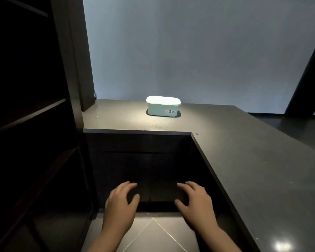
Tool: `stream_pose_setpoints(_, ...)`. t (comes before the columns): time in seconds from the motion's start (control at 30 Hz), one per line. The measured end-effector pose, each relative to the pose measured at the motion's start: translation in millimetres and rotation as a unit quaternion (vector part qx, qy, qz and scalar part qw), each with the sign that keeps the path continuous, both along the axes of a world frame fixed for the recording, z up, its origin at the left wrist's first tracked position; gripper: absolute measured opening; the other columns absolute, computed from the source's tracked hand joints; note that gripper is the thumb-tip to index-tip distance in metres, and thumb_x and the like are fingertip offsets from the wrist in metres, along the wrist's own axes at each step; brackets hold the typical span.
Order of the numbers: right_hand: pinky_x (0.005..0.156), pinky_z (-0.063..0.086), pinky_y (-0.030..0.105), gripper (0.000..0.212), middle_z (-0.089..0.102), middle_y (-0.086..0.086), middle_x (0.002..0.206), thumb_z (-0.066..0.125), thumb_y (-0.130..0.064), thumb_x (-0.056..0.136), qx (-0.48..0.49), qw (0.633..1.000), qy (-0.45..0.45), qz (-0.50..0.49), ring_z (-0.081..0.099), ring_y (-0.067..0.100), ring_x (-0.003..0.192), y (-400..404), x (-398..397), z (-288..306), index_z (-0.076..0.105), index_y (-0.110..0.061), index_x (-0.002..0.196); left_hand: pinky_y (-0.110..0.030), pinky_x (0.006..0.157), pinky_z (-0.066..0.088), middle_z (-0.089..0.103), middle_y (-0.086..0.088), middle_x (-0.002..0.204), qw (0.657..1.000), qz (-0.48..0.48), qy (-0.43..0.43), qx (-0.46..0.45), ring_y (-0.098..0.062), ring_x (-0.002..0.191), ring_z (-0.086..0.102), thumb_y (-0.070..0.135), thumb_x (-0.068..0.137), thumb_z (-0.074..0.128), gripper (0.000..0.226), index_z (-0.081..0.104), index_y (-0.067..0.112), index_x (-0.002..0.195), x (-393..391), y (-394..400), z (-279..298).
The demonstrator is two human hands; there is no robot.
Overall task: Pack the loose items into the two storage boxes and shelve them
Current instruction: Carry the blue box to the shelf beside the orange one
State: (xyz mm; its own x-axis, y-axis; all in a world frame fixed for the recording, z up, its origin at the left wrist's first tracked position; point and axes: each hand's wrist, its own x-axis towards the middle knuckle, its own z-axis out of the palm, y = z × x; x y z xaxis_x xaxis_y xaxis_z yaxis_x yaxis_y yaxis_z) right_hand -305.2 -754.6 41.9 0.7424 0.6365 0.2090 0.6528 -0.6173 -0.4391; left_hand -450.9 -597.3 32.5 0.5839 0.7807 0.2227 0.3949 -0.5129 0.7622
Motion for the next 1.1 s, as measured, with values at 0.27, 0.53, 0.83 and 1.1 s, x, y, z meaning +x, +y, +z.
stream_pose_setpoints(0.27,0.11,0.025,0.028,0.052,0.04,-0.014,0.142,0.056,-0.044,0.086,0.021,0.999,-0.011,-0.042,0.03,0.005,0.135,143.7,114.3,11.2,0.045,-0.041,0.136,-0.033,0.109,0.033,0.052,0.009,0.135,0.998,-0.037,0.012,0.049,-0.011,0.128,0.041,0.027,0.088,0.061,0.035,0.059,0.029,0.123,126.2,160.7,18.6)
stream_pose_setpoints(0.53,0.113,0.021,0.03,0.052,0.037,-0.016,0.144,0.055,-0.044,0.088,0.013,0.997,0.007,-0.081,0.026,0.005,0.137,222.4,236.6,-3.0,0.041,-0.043,0.138,-0.033,0.111,0.03,0.05,0.012,0.136,0.995,-0.081,0.023,0.043,-0.008,0.13,0.039,0.029,0.088,0.06,0.035,0.058,0.033,0.123,262.7,242.6,9.9)
stream_pose_setpoints(0.83,0.112,0.021,0.029,0.048,0.038,-0.015,0.142,0.054,-0.04,0.089,0.019,0.998,0.012,-0.062,0.028,0.007,0.135,294.8,415.1,2.2,0.045,-0.039,0.136,-0.032,0.11,0.03,0.048,0.008,0.14,0.998,-0.054,0.011,0.029,-0.011,0.132,0.037,0.027,0.09,0.059,0.035,0.056,0.03,0.125,425.2,320.3,17.5)
stream_pose_setpoints(1.1,0.112,0.02,0.03,0.051,0.037,-0.012,0.144,0.052,-0.039,0.09,-0.005,0.999,0.017,-0.041,0.027,0.009,0.136,375.0,529.4,8.4,0.04,-0.038,0.139,-0.038,0.11,0.031,0.047,0.007,0.14,0.999,-0.023,0.021,0.03,-0.013,0.133,0.037,0.027,0.09,0.058,0.037,0.055,0.03,0.127,519.5,399.7,19.5)
